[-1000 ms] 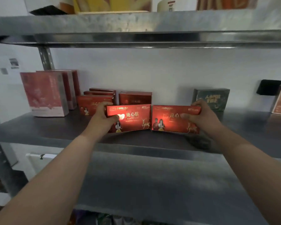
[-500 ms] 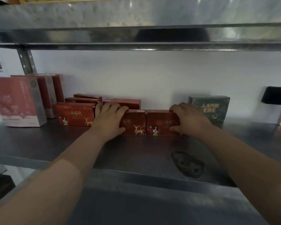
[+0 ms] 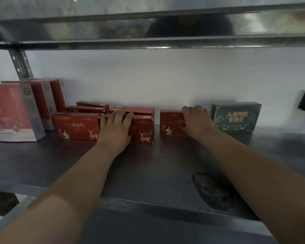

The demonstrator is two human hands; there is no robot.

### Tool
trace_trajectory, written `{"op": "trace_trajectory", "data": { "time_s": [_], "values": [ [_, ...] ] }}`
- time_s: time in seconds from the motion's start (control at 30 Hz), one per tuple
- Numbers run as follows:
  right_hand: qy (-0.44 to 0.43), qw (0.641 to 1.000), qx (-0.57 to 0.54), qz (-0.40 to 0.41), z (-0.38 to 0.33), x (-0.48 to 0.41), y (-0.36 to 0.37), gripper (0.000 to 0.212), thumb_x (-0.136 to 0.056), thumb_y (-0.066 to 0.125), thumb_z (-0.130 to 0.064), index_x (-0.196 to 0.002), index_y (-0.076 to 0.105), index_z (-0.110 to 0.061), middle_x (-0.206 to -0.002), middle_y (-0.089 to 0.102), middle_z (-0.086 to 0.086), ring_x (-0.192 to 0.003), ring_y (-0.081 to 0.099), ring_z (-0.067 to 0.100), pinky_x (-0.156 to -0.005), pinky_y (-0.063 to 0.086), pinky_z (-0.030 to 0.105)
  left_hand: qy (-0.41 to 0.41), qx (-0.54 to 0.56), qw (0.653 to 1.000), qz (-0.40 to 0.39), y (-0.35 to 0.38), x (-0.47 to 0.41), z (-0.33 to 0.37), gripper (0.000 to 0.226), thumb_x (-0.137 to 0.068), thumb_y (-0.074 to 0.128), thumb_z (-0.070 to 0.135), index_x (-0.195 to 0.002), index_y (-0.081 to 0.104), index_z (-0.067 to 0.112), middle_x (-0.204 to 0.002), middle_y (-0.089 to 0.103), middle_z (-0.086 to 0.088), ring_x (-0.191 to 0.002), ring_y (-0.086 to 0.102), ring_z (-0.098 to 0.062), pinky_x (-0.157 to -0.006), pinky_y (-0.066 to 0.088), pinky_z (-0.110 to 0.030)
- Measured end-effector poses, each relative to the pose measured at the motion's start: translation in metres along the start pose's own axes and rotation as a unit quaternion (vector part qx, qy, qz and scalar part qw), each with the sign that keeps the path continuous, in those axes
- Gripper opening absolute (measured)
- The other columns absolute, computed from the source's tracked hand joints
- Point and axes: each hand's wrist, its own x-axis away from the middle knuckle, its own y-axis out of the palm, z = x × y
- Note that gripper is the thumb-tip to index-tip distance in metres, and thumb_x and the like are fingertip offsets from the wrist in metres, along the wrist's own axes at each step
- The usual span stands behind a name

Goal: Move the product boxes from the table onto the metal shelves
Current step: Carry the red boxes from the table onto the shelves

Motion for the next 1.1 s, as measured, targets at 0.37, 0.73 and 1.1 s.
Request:
{"op": "trace_trajectory", "data": {
  "time_s": [0.37, 0.73, 1.1],
  "values": [
    [0.033, 0.999, -0.029, 0.002, -0.013, -0.025, -0.001, 0.063, -0.081, 0.071, -0.048, -0.128, 0.048, -0.014, -0.128, 0.058, 0.010, -0.123, 0.047, 0.032, -0.097, 0.039, 0.045, 0.007, 0.025, 0.999, 0.028, 0.006, 0.003, -0.005, 0.084, -0.080, 0.074, 0.033, -0.152, 0.034, 0.017, -0.146, 0.039, -0.014, -0.139, 0.030, -0.037, -0.115, 0.016, -0.069],
    [-0.127, 0.942, -0.296, -0.097, -0.064, -0.106, -0.045, 0.024, -0.101, 0.059, -0.028, -0.118, 0.073, -0.021, -0.126, 0.069, -0.004, -0.118, 0.059, 0.014, -0.097, 0.042, 0.028, 0.008, 0.037, 0.998, 0.056, 0.008, 0.007, -0.005, 0.083, -0.075, 0.076, 0.034, -0.148, 0.039, 0.018, -0.141, 0.043, -0.013, -0.135, 0.035, -0.035, -0.114, 0.020, -0.069],
    [-0.115, 0.934, -0.297, -0.161, -0.080, -0.139, -0.038, 0.014, -0.090, 0.070, -0.026, -0.099, 0.076, -0.018, -0.100, 0.075, 0.000, -0.096, 0.068, 0.015, -0.073, 0.049, 0.024, -0.006, 0.062, 0.997, 0.052, 0.006, 0.007, -0.005, 0.080, -0.079, 0.071, 0.034, -0.150, 0.036, 0.022, -0.144, 0.041, -0.009, -0.138, 0.030, -0.033, -0.115, 0.014, -0.071]
  ]
}}
